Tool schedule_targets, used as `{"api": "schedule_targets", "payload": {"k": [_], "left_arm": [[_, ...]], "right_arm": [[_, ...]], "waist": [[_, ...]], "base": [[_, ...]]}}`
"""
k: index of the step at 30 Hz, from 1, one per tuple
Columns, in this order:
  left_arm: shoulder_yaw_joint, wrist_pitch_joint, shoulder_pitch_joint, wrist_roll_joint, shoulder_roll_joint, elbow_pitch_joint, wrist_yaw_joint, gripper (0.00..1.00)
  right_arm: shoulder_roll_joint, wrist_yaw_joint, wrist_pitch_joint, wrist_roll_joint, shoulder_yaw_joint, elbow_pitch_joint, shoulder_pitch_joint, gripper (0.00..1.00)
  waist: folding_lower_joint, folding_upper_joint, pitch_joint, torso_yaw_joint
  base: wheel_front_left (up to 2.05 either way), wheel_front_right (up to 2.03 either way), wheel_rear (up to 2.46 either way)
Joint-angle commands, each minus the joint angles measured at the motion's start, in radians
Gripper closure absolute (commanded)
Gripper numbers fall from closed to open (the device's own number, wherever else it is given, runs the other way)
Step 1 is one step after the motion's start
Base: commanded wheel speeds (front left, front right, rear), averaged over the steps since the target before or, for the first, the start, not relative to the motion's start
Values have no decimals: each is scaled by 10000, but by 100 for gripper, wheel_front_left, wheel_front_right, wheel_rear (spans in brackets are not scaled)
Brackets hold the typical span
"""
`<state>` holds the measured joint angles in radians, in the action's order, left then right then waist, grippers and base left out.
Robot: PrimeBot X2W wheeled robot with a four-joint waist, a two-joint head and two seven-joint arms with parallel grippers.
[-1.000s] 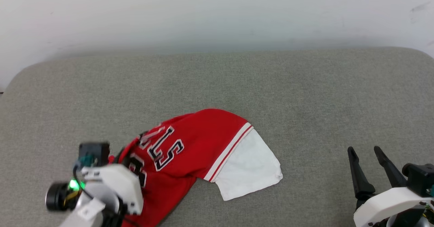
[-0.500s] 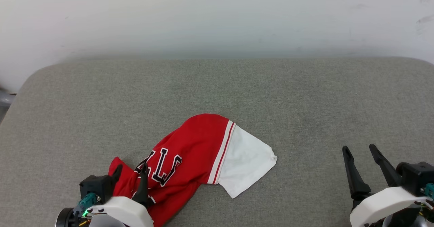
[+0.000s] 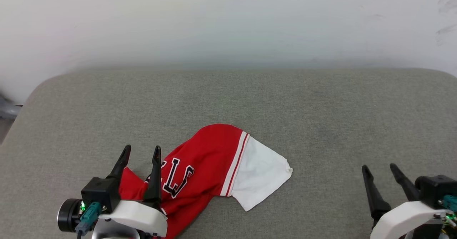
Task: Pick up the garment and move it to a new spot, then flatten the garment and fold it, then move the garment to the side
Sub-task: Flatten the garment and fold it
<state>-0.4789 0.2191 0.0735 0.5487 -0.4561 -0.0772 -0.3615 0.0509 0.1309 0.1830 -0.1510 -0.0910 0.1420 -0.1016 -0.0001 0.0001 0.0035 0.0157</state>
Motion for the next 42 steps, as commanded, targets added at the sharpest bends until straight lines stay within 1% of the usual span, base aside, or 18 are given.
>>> {"api": "schedule_targets", "payload": {"k": [1, 2, 3, 6, 8, 11, 14, 18, 24, 25, 28, 29, 30, 31, 32, 35, 38, 42], "left_arm": [[19, 13, 193, -86, -35, -129, -72, 0], [19, 13, 193, -86, -35, -129, -72, 0], [26, -11, 211, -91, -49, -170, -93, 0], [38, 0, 323, -195, -62, -331, -170, 0], [21, 34, 427, -244, -10, -427, -163, 0], [-54, 84, 543, -294, 88, -445, -111, 0], [-115, 151, 643, -298, 211, -410, -62, 0], [-126, 249, 790, -308, 435, -350, 9, 0], [-191, 388, 1073, -411, 803, -190, 240, 0], [-134, 414, 1159, -431, 970, -54, 341, 0], [-105, 444, 1131, -448, 1121, 82, 435, 0], [-73, 450, 1105, -444, 1158, 133, 440, 0], [-39, 452, 1064, -438, 1187, 199, 432, 0], [-6, 457, 1042, -436, 1228, 237, 444, 0], [26, 461, 1028, -445, 1263, 265, 465, 0], [147, 471, 984, -463, 1294, 337, 478, 0], [226, 477, 934, -534, 1267, 366, 515, 0], [347, 478, 722, -527, 1215, 360, 591, 0]], "right_arm": [[-12, -3, 389, 3, -25, -185, -59, 0], [-12, -3, 389, 3, -25, -185, -59, 0], [-9, -3, 716, -27, -42, -332, -24, 0], [-2, -3, 1880, -77, 54, -856, 321, 0], [153, -3, 2717, -178, 268, -1327, 607, 0], [462, -3, 3723, -441, 889, -1962, 1212, 0], [806, -3, 4459, -877, 1663, -2543, 1887, 0], [1185, -3, 4914, -1191, 2514, -3368, 2958, 0], [1502, -5, 4766, -1275, 3190, -4817, 4400, 0], [1516, -3, 4793, -1344, 3433, -5670, 4834, 0], [1349, 10, 5732, -1833, 3928, -6698, 4701, 0], [1327, 15, 6078, -2025, 4099, -6955, 4601, 13], [1322, 20, 6343, -2257, 4199, -7123, 4525, 61], [1311, 23, 6495, -2413, 4260, -7219, 4490, 100], [1328, 23, 6575, -2511, 4324, -7240, 4493, 100], [1607, 7, 6193, -2598, 4361, -6861, 4823, 100], [1878, -6, 5659, -2560, 4524, -6207, 5245, 100], [2295, -6, 5194, -2709, 4419, -5199, 5060, 100]], "waist": [[1, -1, 23, 82], [1, -1, 23, 82], [1, -1, 50, 128], [1, -1, 191, 315], [1, -1, 320, 499], [1, -1, 510, 809], [1, -1, 695, 1119], [1, -1, 1019, 1500], [1, -1, 1475, 2032], [1, -1, 1618, 2196], [1, -1, 1667, 2300], [1, -1, 1664, 2321], [1, -1, 1665, 2339], [1, -1, 1666, 2343], [1, -1, 1653, 2337], [1, -1, 1582, 2236], [1, -1, 1442, 2043], [1, -1, 1086, 1785]], "base": [[0, 0, 0], [0, 0, 0], [0, 0, 0], [0, 0, 0], [0, 0, 0], [0, 0, 0], [0, 0, 0], [0, 0, 0], [0, 0, 0], [0, 0, 0], [0, 0, 0], [0, 0, 0], [0, 0, 0], [0, 0, 0], [0, 0, 0], [0, 0, 0], [0, 0, 0], [0, 0, 0]]}}
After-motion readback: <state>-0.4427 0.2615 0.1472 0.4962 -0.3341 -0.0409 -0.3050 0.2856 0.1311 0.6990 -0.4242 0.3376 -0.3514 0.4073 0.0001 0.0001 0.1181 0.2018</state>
